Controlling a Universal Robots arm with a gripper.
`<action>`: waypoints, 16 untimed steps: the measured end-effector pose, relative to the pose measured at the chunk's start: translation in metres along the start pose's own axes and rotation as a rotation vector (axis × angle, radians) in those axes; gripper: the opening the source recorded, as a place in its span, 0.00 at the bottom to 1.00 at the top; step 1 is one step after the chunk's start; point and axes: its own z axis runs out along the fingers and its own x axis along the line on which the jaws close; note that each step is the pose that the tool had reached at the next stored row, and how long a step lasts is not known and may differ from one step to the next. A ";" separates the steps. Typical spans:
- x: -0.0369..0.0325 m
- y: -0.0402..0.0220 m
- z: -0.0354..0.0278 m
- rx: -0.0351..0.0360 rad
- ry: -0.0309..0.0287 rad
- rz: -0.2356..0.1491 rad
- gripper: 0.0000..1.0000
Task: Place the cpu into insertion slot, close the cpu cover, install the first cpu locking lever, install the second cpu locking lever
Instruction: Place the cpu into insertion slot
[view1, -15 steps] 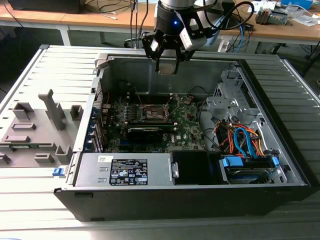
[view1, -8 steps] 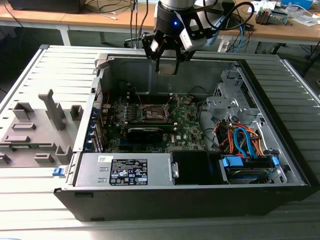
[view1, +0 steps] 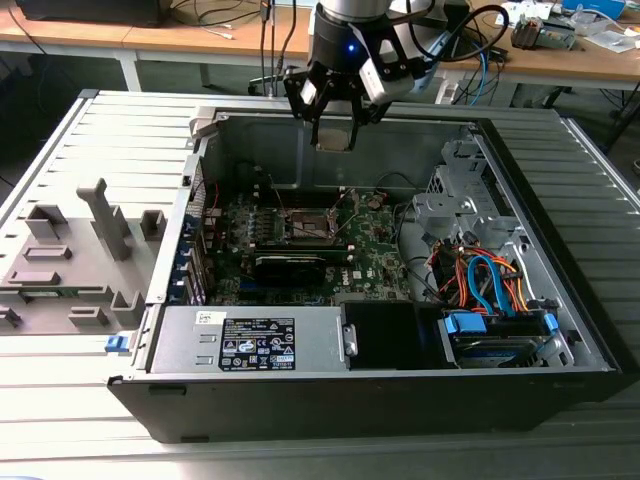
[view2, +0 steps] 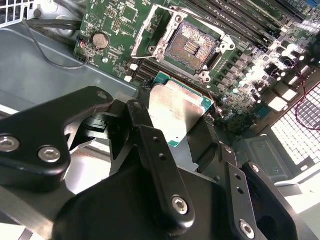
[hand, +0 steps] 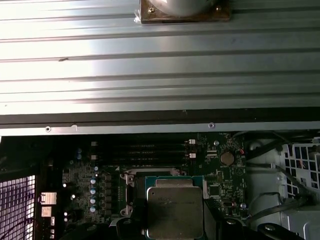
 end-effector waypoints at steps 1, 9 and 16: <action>0.0000 -0.0002 0.0000 0.0001 0.0000 0.000 0.55; -0.0001 -0.0024 0.0005 0.0001 0.0000 0.000 0.55; -0.0002 -0.0048 0.0011 0.0000 0.0000 0.000 0.55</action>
